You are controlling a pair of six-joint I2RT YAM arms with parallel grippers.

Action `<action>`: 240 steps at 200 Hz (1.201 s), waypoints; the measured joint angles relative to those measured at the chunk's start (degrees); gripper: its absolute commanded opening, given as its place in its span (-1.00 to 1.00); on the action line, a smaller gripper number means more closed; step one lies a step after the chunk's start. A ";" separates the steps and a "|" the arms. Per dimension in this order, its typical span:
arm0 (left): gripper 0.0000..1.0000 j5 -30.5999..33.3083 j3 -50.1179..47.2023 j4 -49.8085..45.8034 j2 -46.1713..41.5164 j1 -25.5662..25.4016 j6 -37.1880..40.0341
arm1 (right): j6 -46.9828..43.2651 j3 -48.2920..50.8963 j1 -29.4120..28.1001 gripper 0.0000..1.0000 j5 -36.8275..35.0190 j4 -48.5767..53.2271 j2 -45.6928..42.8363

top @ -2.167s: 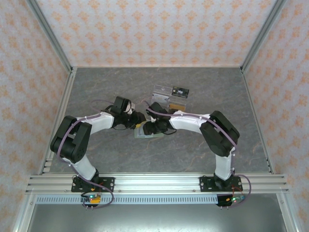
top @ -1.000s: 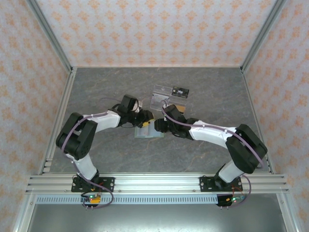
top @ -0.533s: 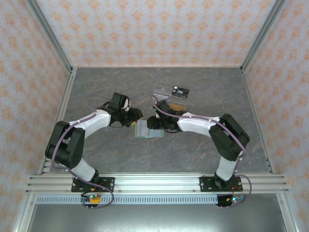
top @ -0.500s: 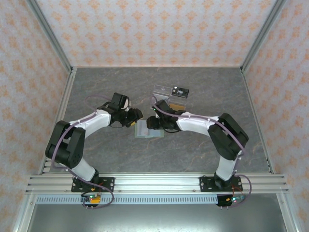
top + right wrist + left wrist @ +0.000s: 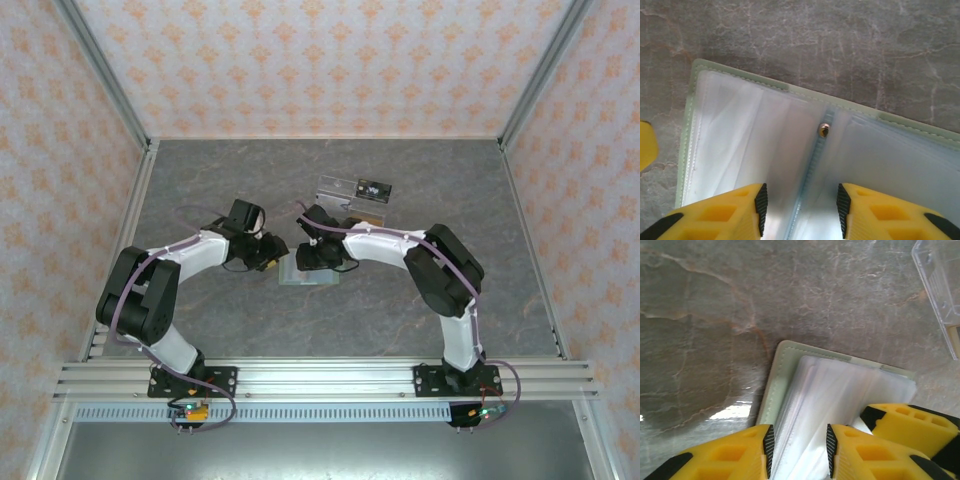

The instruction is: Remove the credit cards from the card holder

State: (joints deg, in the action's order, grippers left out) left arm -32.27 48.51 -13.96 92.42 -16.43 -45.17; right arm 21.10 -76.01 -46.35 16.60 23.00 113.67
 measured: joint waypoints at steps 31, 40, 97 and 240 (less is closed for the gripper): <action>-0.30 -0.90 -0.24 0.39 0.00 -0.04 0.07 | -0.17 -0.63 -0.02 -0.30 -1.18 1.22 0.44; -0.30 -1.42 -0.24 0.57 0.00 -0.09 0.11 | -0.15 -0.85 -0.02 -0.31 -1.42 1.55 0.61; -0.32 -2.23 -0.04 1.03 1.62 -1.86 0.28 | -0.33 -1.38 -0.24 -0.34 -2.29 2.29 0.98; -0.56 -3.50 0.20 1.77 2.73 -1.97 0.72 | -0.33 -1.36 -0.22 -0.46 -2.97 2.51 0.98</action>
State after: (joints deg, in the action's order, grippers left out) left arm -35.77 48.71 -12.19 95.15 -18.39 -44.45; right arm 20.78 -77.36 -46.57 13.63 25.52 114.65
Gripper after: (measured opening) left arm 0.219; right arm 0.273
